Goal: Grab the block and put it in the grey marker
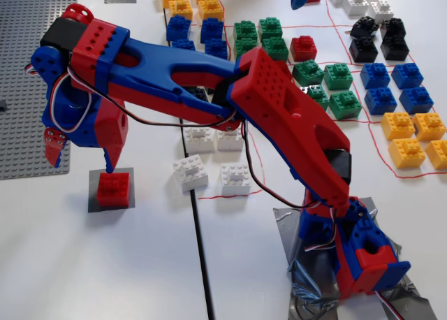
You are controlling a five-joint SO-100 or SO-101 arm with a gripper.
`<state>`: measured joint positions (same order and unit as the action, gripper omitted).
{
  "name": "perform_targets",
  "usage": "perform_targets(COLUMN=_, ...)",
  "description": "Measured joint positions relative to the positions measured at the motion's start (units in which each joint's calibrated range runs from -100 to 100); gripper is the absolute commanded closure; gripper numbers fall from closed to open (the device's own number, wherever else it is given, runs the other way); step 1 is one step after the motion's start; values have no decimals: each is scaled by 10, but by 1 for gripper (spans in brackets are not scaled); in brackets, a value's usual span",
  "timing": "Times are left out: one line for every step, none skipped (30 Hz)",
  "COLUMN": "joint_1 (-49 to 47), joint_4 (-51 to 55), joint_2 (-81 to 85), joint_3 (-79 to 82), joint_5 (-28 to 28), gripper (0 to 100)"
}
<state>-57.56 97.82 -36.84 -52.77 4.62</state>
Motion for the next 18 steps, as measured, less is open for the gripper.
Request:
perform_targets(joint_1=1, joint_4=0, joint_2=2, joint_3=0, joint_5=1, gripper=83)
perform_targets(joint_1=3, joint_4=2, joint_2=13, joint_3=1, joint_5=2, gripper=87)
perform_targets(joint_1=5, joint_4=3, joint_2=24, joint_3=4, joint_5=6, gripper=89)
perform_targets(joint_1=11, joint_4=3, joint_2=48, joint_3=14, joint_5=9, gripper=93)
perform_targets(joint_1=17, joint_4=3, joint_2=73, joint_3=27, joint_5=11, gripper=96)
perform_targets(joint_1=27, joint_4=3, joint_2=98, joint_3=40, joint_5=15, gripper=99)
perform_targets(joint_1=37, joint_4=4, joint_2=123, joint_3=50, joint_5=15, gripper=100)
perform_targets(joint_1=48, joint_4=4, joint_2=144, joint_3=61, joint_5=15, gripper=100)
perform_targets(joint_1=60, joint_4=4, joint_2=166, joint_3=75, joint_5=15, gripper=100)
perform_targets(joint_1=70, joint_4=4, joint_2=183, joint_3=89, joint_5=15, gripper=100)
perform_targets(joint_1=82, joint_4=4, joint_2=198, joint_3=103, joint_5=14, gripper=100)
perform_targets(joint_1=90, joint_4=5, joint_2=209, joint_3=114, joint_5=14, gripper=100)
perform_targets(joint_1=100, joint_4=6, joint_2=220, joint_3=124, joint_5=14, gripper=100)
perform_targets(joint_1=108, joint_4=11, joint_2=229, joint_3=134, joint_5=14, gripper=100)
perform_targets(joint_1=117, joint_4=9, joint_2=240, joint_3=146, joint_5=12, gripper=100)
perform_targets(joint_1=127, joint_4=9, joint_2=251, joint_3=156, joint_5=9, gripper=100)
perform_targets(joint_1=138, joint_4=9, joint_2=262, joint_3=165, joint_5=9, gripper=100)
perform_targets(joint_1=150, joint_4=9, joint_2=272, joint_3=173, joint_5=4, gripper=100)
